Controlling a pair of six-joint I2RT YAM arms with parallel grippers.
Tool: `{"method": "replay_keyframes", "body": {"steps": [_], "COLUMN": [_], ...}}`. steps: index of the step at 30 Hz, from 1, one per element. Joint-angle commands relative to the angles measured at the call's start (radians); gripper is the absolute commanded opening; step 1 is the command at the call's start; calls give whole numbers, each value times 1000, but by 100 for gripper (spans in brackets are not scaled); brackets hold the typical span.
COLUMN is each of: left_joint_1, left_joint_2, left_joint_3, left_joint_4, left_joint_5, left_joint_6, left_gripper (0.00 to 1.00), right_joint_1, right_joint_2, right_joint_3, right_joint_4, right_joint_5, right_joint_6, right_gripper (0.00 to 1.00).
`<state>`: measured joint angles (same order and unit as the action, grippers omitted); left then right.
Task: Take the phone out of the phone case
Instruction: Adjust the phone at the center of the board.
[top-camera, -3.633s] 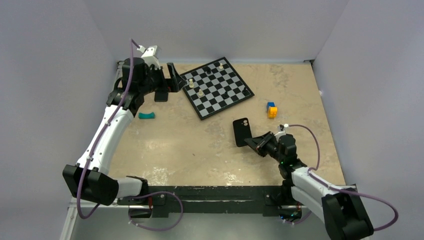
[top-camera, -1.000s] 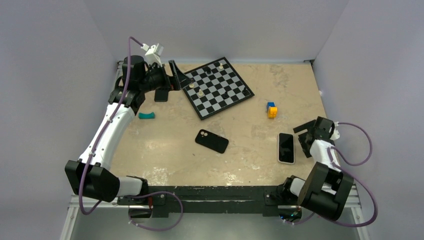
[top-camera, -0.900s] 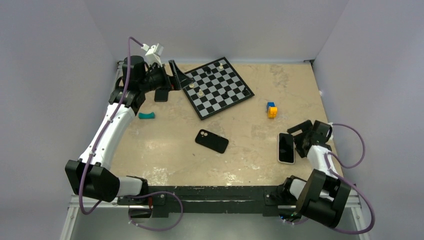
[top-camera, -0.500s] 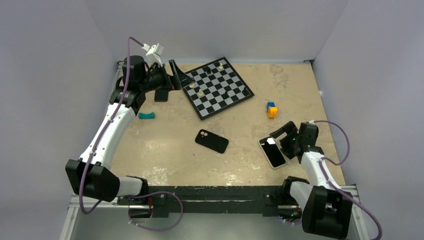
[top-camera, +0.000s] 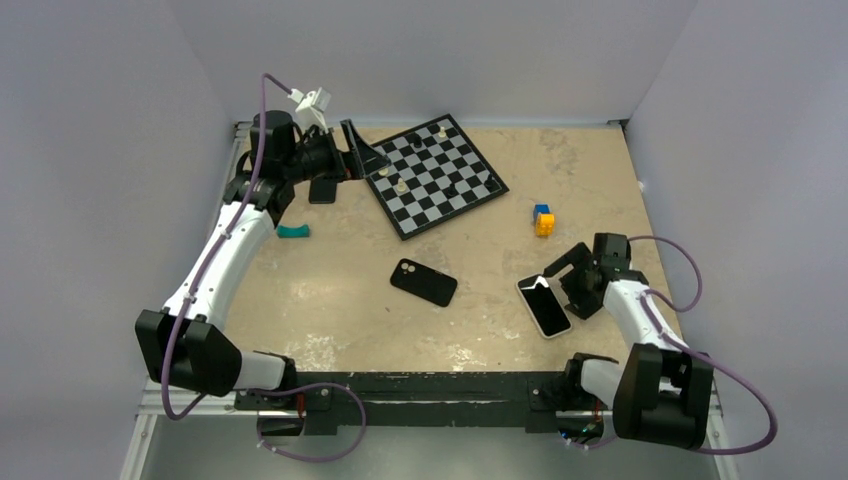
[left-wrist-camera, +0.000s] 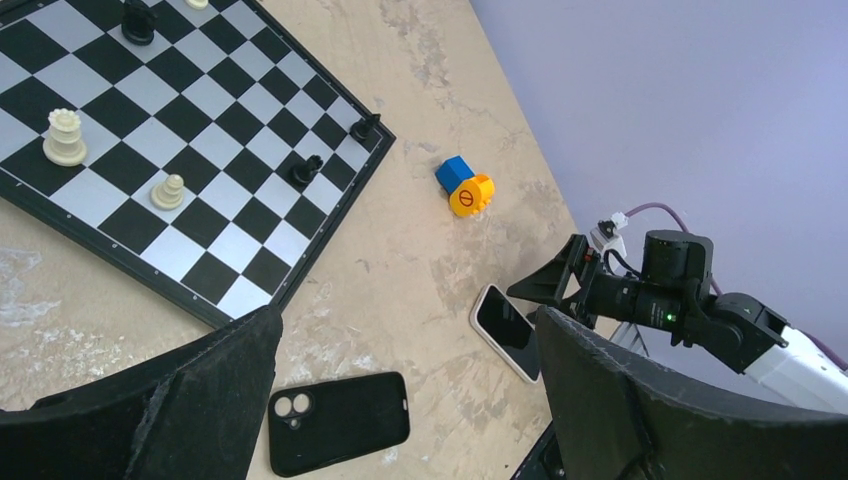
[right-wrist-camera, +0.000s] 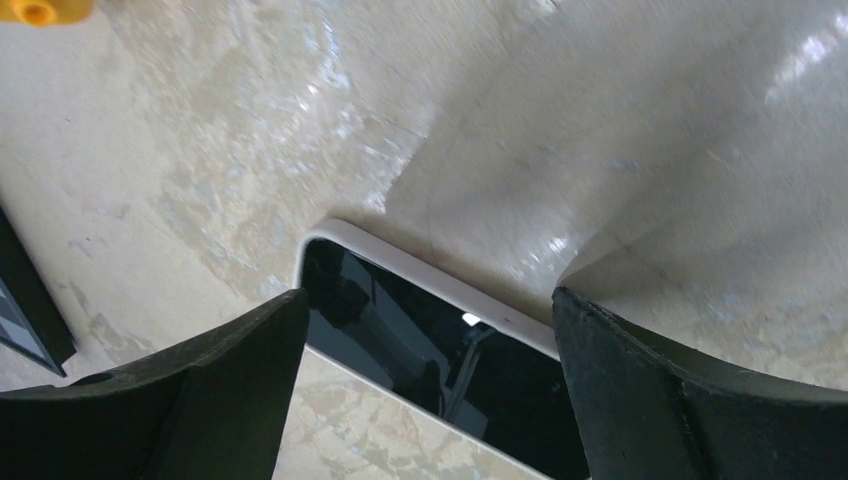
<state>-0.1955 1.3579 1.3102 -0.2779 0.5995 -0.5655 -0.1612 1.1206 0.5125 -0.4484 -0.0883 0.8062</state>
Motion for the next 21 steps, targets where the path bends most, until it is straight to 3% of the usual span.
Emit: {"method": "replay_keyframes", "body": {"steps": [1,10,14,21], "left_joint_1": [8,8,9,8], "left_joint_2": [-7,-20,-19,-14], "left_joint_3": [-5,-8,-10,-11], "left_joint_4": [29,39,41,42], "left_joint_5": [20,30,28,29], "left_joint_6": [-6,-13,-12,-10], "left_gripper": [100,100,100,100], "right_joint_1": [-3,46,125,208], "right_joint_2": [-70,-156,-154,5], "right_joint_3": [-23,-73,-29,57], "right_joint_4": [-155,-200,-193,-201], "right_joint_5": [-14,-204,-100,-4], "right_joint_6": [50,47,27,-16], "right_gripper": [96,98,98,98]}}
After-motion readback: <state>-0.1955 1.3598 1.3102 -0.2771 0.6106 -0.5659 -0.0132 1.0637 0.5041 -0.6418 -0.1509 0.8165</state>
